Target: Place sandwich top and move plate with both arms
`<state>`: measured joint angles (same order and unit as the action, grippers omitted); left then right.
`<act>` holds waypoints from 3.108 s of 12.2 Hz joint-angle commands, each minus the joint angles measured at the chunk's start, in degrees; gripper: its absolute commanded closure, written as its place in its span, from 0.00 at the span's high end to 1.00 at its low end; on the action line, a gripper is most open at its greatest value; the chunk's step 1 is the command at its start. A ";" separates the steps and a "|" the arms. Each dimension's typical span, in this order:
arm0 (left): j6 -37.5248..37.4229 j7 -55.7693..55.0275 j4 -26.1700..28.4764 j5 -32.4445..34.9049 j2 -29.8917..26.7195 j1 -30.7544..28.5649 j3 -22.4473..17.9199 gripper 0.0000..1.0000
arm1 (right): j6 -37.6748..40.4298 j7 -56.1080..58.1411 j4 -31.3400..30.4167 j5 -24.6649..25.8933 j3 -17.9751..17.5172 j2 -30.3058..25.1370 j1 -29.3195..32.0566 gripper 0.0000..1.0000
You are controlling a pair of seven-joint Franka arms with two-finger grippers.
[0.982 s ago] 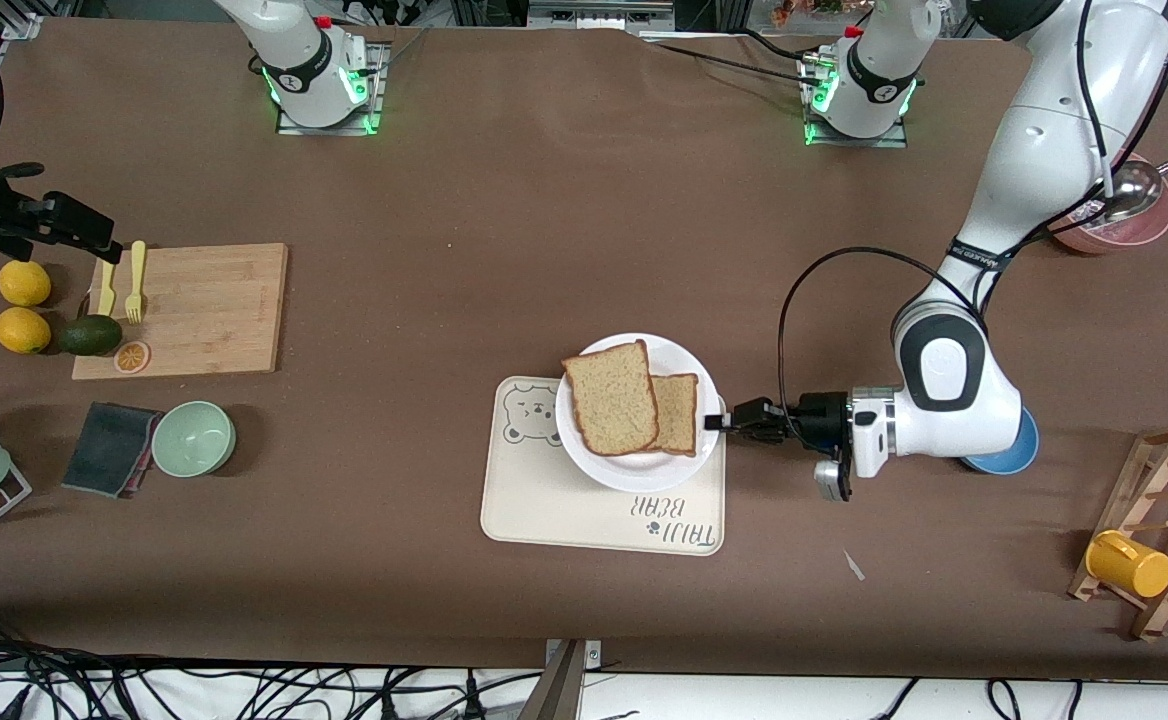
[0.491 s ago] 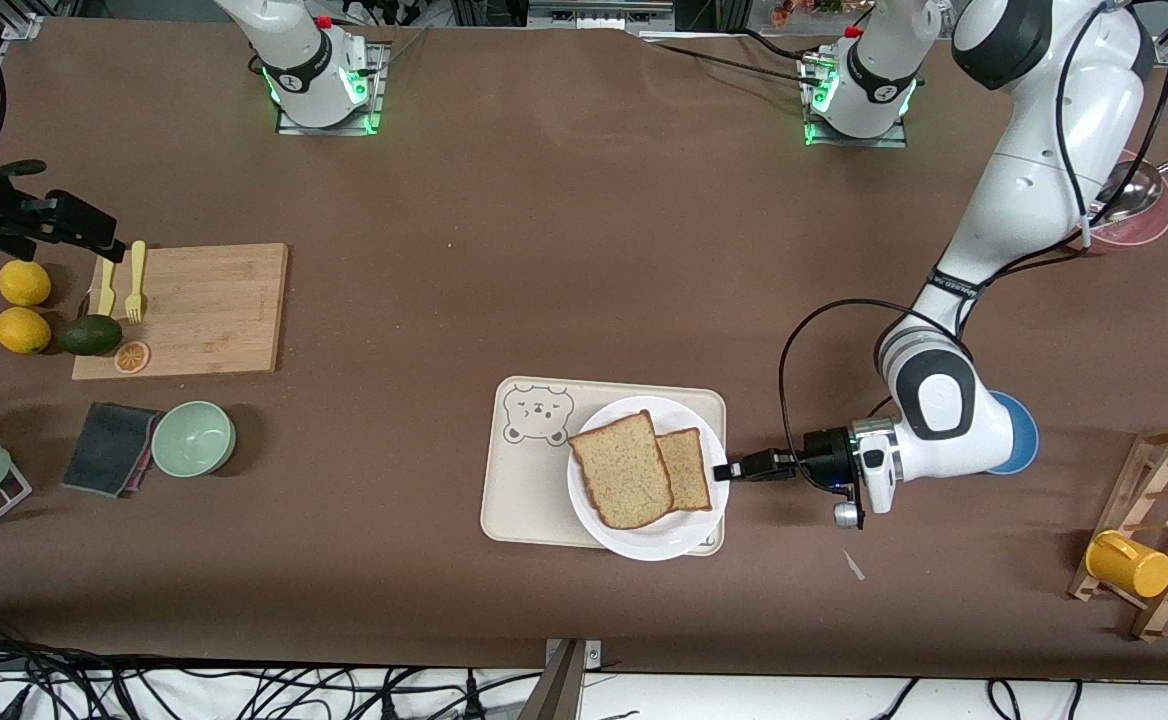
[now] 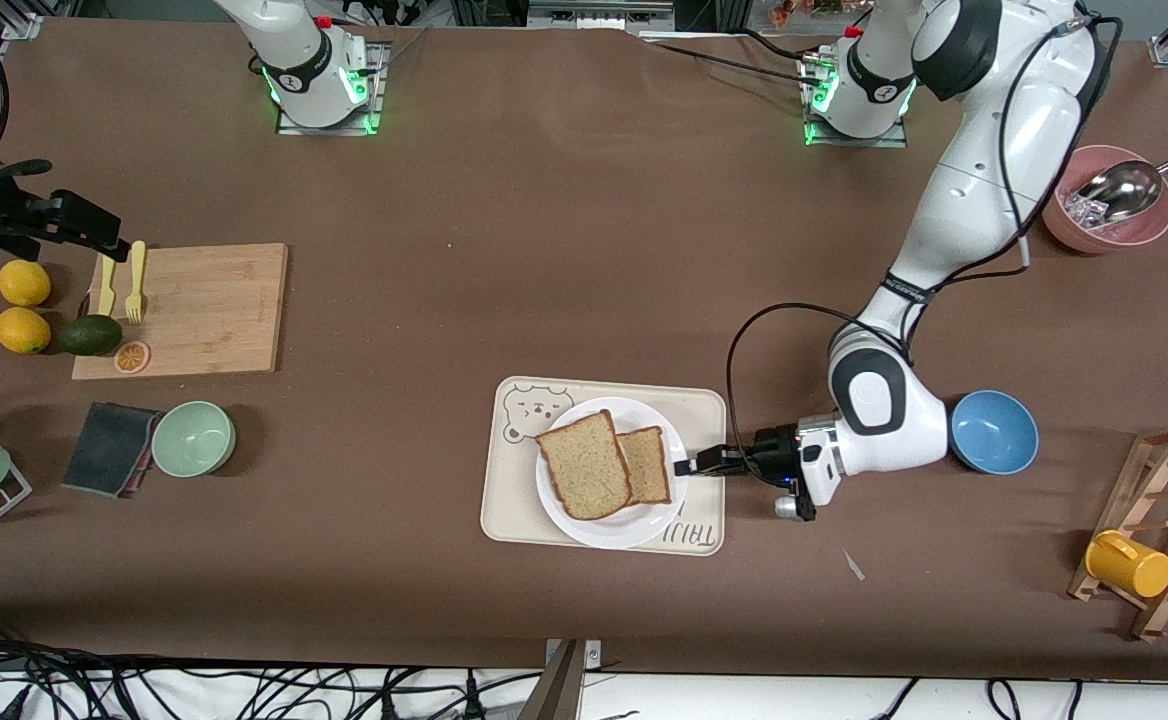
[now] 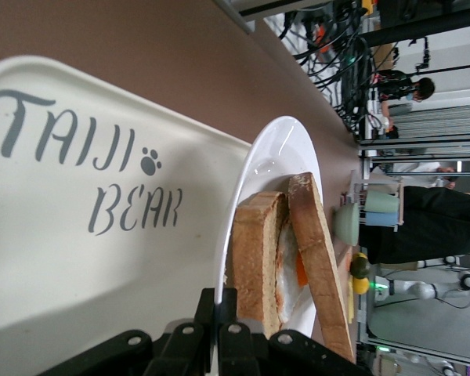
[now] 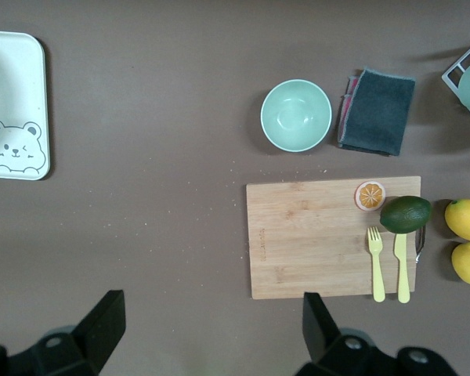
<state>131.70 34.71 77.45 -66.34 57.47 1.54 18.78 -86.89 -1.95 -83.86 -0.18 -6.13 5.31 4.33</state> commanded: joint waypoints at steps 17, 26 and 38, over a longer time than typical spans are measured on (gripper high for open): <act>-5.39 3.80 -0.81 8.93 -3.41 -4.00 -1.38 1.00 | -1.26 -0.07 -0.52 -0.17 -0.03 0.76 -3.37 1.00; -14.52 -7.53 -2.22 44.59 -7.88 -6.20 -1.55 1.00 | -7.33 0.19 -15.55 -0.44 1.46 -9.00 -3.28 1.00; -38.17 -45.14 -1.07 69.59 -25.09 -4.36 -1.29 1.00 | -7.42 0.98 -7.81 -0.18 2.26 -2.14 -1.70 1.00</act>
<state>96.25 -4.63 74.73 1.32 37.85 -2.82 17.97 -94.74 -1.71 -93.10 -0.05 -3.67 2.78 2.06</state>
